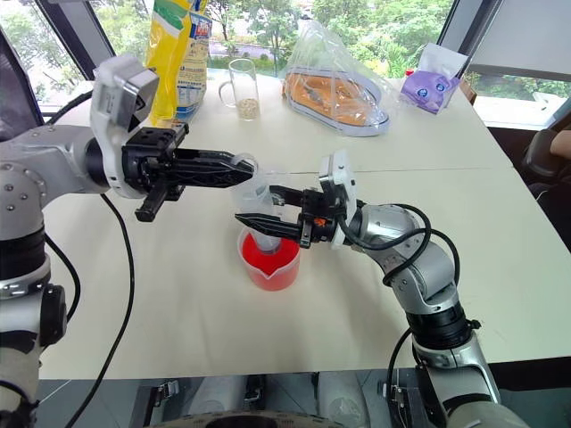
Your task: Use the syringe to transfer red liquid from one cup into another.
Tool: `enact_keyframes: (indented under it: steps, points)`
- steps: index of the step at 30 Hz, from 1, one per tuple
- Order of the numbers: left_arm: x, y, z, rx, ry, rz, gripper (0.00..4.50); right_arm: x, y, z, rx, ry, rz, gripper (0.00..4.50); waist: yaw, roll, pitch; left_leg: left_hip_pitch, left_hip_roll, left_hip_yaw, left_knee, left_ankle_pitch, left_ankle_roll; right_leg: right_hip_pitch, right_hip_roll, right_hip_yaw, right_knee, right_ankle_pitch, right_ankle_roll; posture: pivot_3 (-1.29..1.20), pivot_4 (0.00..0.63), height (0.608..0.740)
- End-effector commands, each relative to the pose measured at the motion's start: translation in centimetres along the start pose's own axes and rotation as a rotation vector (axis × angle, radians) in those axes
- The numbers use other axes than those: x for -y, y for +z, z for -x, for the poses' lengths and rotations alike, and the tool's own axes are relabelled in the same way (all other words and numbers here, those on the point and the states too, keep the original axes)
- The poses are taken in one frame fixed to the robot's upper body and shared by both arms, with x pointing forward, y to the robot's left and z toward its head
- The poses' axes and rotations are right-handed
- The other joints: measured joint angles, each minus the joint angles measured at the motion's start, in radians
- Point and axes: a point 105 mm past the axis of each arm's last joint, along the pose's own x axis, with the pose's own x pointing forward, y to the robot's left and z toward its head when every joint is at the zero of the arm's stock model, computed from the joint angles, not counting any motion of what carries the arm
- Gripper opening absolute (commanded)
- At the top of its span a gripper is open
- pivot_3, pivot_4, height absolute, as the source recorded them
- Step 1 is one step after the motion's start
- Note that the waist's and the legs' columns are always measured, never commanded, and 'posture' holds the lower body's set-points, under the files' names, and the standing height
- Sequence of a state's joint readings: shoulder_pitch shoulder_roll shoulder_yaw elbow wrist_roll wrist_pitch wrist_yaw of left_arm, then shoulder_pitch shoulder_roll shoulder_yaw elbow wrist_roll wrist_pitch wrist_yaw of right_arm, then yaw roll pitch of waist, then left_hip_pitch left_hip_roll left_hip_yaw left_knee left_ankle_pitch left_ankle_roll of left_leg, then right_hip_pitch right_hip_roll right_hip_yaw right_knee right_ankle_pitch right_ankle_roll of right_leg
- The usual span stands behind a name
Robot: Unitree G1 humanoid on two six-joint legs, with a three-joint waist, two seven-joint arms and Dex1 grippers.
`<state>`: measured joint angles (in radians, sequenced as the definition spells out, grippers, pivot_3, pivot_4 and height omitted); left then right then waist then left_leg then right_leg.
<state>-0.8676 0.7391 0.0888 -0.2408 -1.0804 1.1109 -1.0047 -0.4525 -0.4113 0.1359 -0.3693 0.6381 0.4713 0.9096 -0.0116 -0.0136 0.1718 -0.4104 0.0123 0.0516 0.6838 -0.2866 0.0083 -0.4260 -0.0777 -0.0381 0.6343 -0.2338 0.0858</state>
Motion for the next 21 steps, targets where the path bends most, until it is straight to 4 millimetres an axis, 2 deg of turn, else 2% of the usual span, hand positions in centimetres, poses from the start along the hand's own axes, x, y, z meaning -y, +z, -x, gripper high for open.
enact_keyframes:
  steps: [1,6,13,21]
  points:
    - [0.6,3.2,1.0,0.091,-0.006,-0.105,0.03,-0.7,-2.1,0.0,-0.057,0.031,-0.054,1.44,0.0,0.0,0.0,0.0,0.0,0.0,0.0,0.0,0.0,0.0,0.0,0.0,0.0,0.0,0.0,0.0,0.15,0.74]
    - [0.6,3.5,1.1,0.095,-0.004,-0.114,0.03,-0.6,-2.8,0.1,-0.063,0.026,-0.063,1.44,0.0,0.0,0.0,0.0,0.0,0.0,0.0,0.0,0.0,0.0,0.0,0.0,0.0,0.0,0.0,0.0,0.15,0.74]
    - [0.6,3.5,1.1,0.095,-0.007,-0.119,0.03,-0.6,-2.4,-0.1,-0.05,0.026,-0.05,1.44,0.0,0.0,0.0,0.0,0.0,0.0,0.0,0.0,0.0,0.0,0.0,0.0,0.0,0.0,0.0,0.0,0.15,0.74]
    - [0.3,2.4,1.1,0.061,0.004,-0.105,0.03,0.2,0.1,-0.1,-0.01,0.01,0.019,1.44,0.0,0.0,0.0,0.0,0.0,0.0,0.0,0.0,0.0,0.0,0.0,0.0,0.0,0.0,0.0,0.0,0.15,0.74]
